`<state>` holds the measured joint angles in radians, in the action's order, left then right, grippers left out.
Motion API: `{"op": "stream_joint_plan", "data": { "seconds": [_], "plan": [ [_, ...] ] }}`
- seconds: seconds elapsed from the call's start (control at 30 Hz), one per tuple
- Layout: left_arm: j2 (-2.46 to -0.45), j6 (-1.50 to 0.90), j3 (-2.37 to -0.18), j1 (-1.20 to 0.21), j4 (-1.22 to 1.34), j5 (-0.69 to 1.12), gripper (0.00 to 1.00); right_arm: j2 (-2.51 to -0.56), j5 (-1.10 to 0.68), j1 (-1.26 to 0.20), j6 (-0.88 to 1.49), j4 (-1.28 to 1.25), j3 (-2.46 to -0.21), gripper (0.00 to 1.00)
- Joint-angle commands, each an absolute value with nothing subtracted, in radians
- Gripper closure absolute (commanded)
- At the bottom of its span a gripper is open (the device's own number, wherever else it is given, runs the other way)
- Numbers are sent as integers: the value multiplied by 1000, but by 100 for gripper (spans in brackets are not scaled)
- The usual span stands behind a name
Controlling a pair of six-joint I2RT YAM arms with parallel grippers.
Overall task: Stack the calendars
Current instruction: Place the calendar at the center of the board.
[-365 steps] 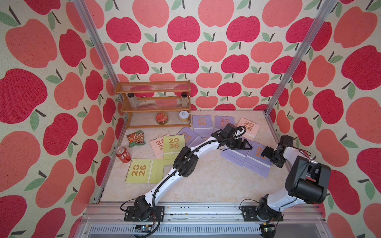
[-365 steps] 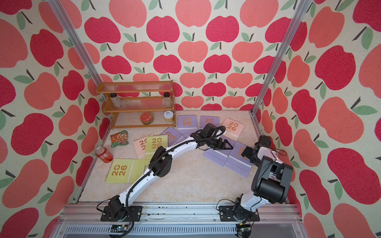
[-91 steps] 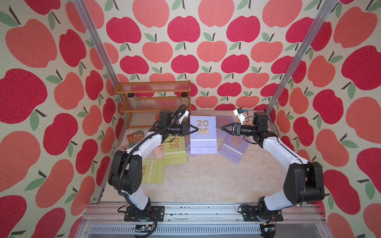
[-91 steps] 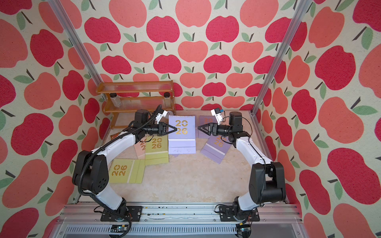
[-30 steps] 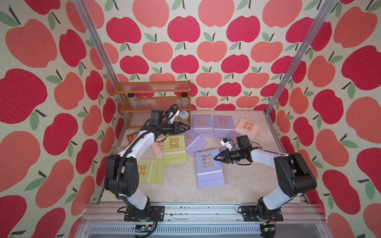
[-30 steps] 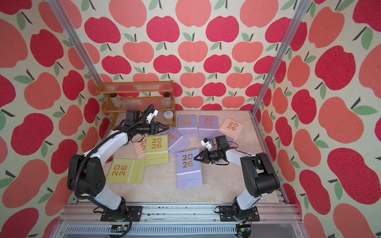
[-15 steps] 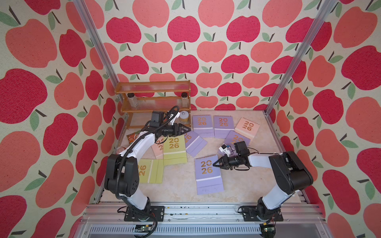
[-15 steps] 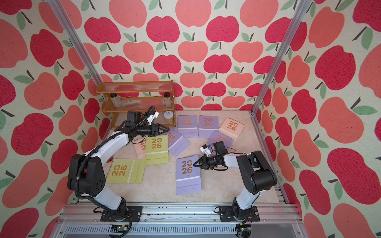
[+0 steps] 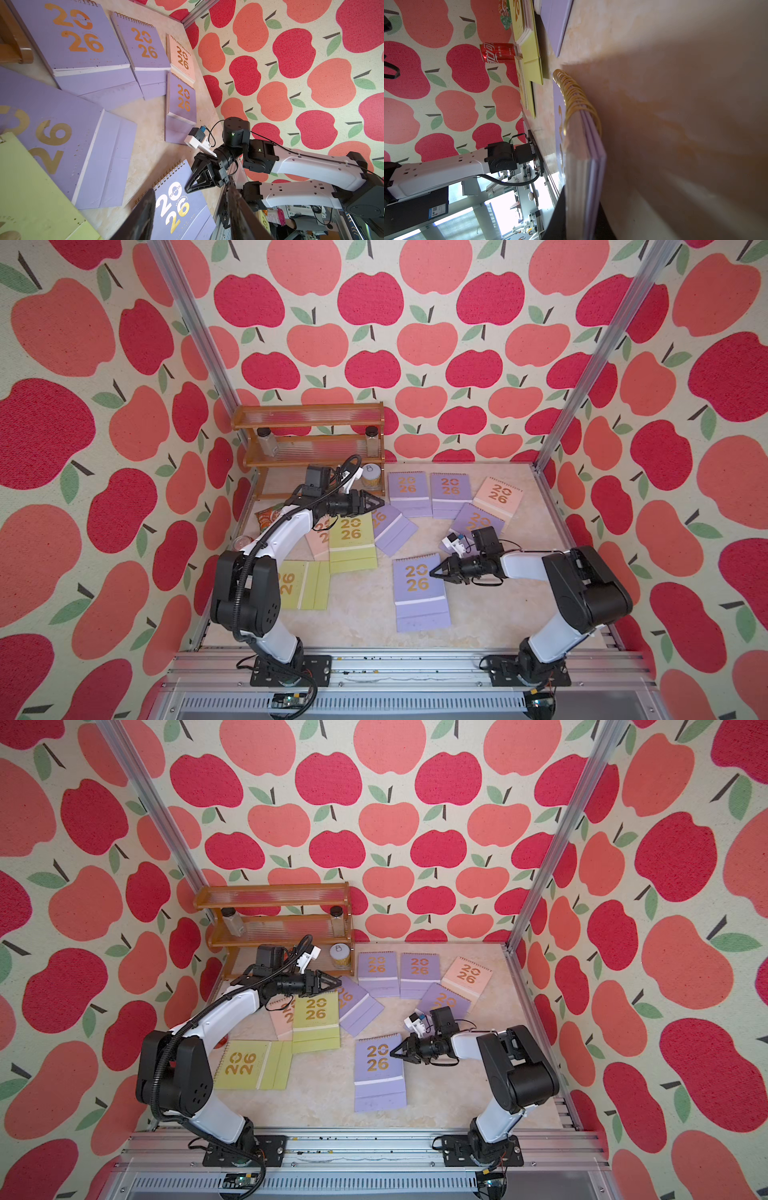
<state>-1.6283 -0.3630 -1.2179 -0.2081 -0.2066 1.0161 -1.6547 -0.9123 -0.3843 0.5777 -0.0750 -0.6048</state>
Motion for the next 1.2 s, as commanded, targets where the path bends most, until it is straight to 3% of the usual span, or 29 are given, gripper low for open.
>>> {"op": "stream_joint_plan", "data": {
  "seconds": [0.0, 0.27, 0.4, 0.63, 0.73, 0.8, 1.0, 1.17],
  "plan": [
    [-1609, -328, -1216, -212, -232, 1013, 45, -1670, -673, -377, 612, -31, -569, 100],
    [-1614, -326, -1215, -213, -234, 1013, 45, -1681, -629, -358, 623, -24, -569, 100],
    [-1614, -324, -1215, -215, -238, 1012, 45, -1672, -611, -348, 621, -14, -562, 94],
    [-1623, -330, -1221, -219, -233, 1011, 45, -1669, -584, -343, 581, 45, -586, 76],
    [-1625, -330, -1223, -225, -233, 1010, 45, -1668, -568, -343, 554, 91, -605, 63],
    [-1629, -331, -1223, -225, -232, 1008, 45, -1664, -564, -342, 546, 102, -612, 61],
    [-1635, -333, -1224, -230, -229, 1007, 45, -1646, -531, -344, 527, 149, -638, 42],
    [-1635, -326, -1230, -234, -238, 1004, 45, -1593, -442, -343, 499, 265, -683, 33]
  ]
}}
